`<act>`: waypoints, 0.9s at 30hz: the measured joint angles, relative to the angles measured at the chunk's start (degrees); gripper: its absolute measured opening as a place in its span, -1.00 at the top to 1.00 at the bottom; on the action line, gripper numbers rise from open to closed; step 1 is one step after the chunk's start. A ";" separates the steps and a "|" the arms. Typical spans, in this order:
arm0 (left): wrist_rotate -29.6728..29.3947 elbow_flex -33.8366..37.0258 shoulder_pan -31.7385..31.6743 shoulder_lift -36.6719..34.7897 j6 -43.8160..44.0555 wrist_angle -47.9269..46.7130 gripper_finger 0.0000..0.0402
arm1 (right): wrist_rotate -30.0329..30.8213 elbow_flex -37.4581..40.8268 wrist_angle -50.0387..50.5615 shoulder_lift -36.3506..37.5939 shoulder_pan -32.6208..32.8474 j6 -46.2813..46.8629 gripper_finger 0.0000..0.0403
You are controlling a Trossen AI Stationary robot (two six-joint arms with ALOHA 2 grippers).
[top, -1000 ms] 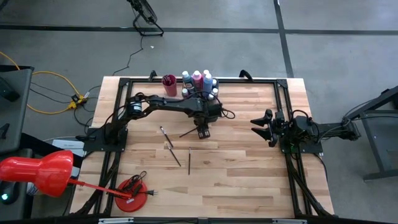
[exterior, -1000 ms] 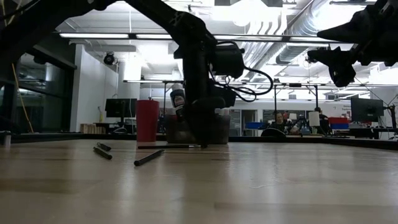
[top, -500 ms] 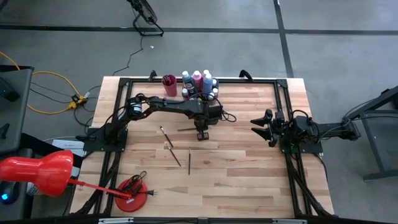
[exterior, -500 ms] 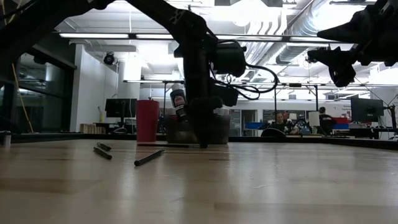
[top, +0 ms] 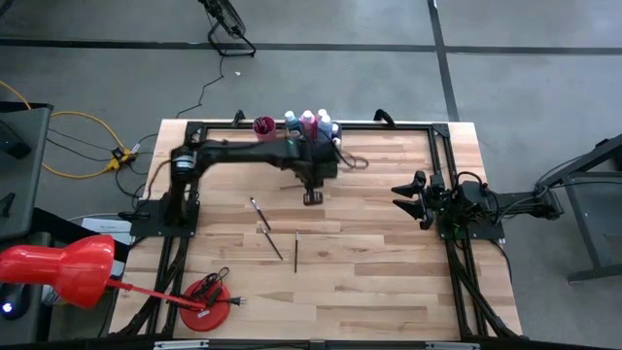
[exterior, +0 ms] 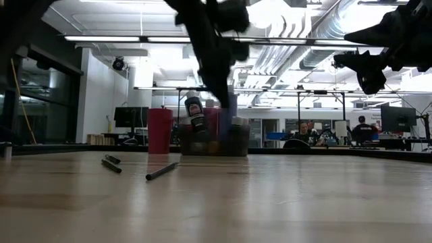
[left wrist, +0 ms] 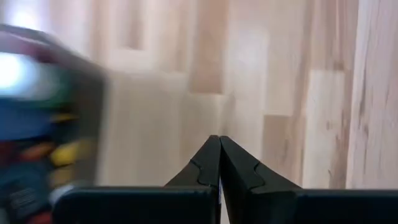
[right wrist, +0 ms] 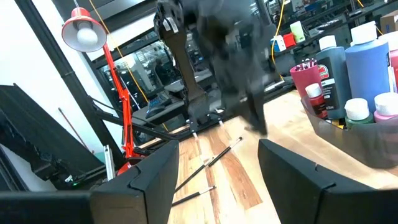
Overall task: Pick & Place Paint Supplies
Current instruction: Put the black paint brush into the pink cup
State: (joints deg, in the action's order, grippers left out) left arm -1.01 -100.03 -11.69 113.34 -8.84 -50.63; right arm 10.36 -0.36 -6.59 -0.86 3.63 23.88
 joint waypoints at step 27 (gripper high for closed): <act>1.40 35.82 -19.41 -40.89 -18.69 41.42 1.00 | 0.01 0.00 0.07 -0.04 -0.01 0.00 -0.06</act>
State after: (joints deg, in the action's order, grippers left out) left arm 0.39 -64.21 -31.10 72.44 -27.52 -9.22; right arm 10.37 -0.36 -6.52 -0.91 3.62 23.88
